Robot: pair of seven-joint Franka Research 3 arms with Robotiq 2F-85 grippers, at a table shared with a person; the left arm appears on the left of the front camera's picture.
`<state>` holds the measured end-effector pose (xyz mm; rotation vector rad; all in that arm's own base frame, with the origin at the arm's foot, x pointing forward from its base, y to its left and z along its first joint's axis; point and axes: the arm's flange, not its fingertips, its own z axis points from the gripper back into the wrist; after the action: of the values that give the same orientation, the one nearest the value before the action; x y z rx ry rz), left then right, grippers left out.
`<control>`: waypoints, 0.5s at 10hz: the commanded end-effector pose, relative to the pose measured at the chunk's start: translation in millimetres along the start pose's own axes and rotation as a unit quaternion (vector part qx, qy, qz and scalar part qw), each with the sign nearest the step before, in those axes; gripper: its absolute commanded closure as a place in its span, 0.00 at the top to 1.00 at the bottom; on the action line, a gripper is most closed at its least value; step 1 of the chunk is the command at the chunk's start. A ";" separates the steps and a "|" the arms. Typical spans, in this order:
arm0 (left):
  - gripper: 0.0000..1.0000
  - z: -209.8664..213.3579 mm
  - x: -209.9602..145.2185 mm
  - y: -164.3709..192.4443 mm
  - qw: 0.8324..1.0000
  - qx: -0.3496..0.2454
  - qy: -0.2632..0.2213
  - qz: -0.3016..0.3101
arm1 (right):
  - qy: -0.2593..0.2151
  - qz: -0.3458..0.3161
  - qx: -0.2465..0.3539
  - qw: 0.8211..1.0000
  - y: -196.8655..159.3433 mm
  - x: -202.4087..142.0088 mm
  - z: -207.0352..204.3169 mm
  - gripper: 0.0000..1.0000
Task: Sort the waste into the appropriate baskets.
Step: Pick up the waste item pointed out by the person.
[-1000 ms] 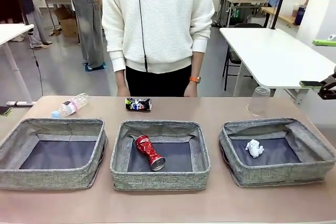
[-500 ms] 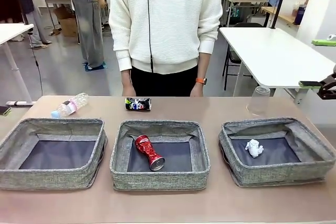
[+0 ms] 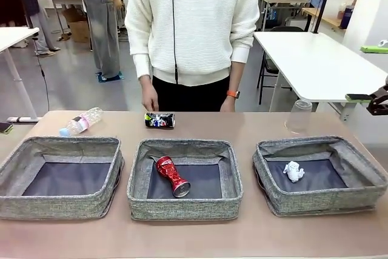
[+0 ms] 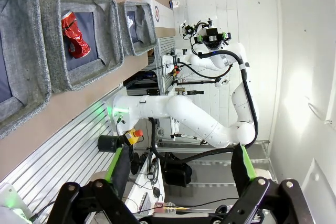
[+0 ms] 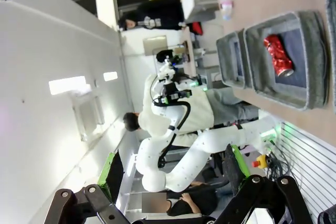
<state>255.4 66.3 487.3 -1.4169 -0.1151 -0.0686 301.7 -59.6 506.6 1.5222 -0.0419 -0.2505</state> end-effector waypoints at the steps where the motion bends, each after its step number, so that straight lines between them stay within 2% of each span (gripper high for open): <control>1: 1.00 -2.8 -2.1 -1.8 1.000 -0.009 -0.002 0.000 | 0.000 -0.009 0.010 1.000 5.9 -1.2 -1.2 1.00; 5: 1.00 -2.8 -2.1 -1.8 1.000 -0.009 -0.002 0.000 | 0.000 -0.009 0.010 1.000 5.9 -1.2 -1.2 1.00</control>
<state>255.4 66.3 487.3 -1.4169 -0.1151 -0.0686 301.6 -59.6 506.6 1.5224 -0.0417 -0.2504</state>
